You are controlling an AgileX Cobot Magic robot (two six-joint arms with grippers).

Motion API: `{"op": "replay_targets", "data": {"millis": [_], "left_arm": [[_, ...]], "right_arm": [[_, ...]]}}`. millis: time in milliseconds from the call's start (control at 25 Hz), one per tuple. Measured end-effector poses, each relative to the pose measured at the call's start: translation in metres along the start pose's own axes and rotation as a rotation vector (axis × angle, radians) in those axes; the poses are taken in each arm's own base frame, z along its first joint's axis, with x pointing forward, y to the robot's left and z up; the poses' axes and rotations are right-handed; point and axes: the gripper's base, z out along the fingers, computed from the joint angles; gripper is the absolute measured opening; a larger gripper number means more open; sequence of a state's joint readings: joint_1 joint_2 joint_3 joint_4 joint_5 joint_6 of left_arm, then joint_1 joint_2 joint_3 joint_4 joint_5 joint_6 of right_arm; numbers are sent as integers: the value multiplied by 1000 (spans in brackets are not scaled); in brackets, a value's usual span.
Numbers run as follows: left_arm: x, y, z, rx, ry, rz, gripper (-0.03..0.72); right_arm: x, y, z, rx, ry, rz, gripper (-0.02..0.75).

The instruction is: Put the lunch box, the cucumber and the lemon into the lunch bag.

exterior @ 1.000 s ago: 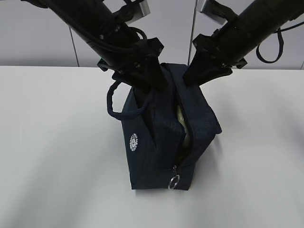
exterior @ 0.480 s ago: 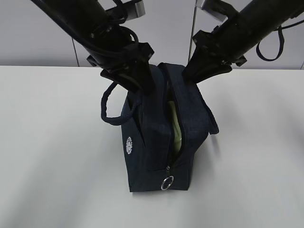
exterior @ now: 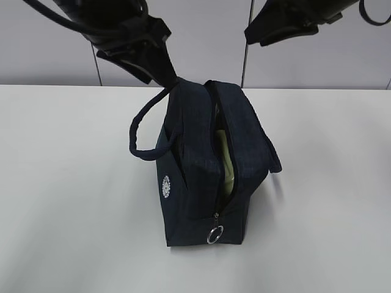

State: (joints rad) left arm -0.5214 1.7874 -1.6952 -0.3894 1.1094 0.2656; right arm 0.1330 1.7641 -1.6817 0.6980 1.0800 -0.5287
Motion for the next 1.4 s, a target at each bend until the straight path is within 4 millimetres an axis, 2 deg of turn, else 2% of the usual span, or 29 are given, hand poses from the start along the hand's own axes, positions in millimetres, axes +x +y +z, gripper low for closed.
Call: {"op": "replay_targets", "data": {"millis": [240,400,640,880,1000,1160,1240,1400], "left_arm": [[0,-13,-44,-44,-113,48,309],[0,-22,-72,-67,-214,73,309],[7,-36,-112,-86,-365,97,298],[33,-43,-131,-103,-445,96,263],[56,-47,-139,-115,-455,98,259],[97,-52,-152,-149,-499,110,258],[120,-56,-161,-159,-555,114,258],[165,-60,-164,-169,-607,116,258]], "right_arm": [[-7,29,-44,26,-110,-117,246],[-7,55,-82,48,-200,-194,246],[11,88,-132,115,-403,-232,246],[62,124,-181,176,-591,-262,246],[95,133,-189,184,-616,-262,246],[142,147,-198,188,-647,-278,246],[166,151,-199,187,-660,-285,245],[209,156,-196,183,-683,-284,241]]}}
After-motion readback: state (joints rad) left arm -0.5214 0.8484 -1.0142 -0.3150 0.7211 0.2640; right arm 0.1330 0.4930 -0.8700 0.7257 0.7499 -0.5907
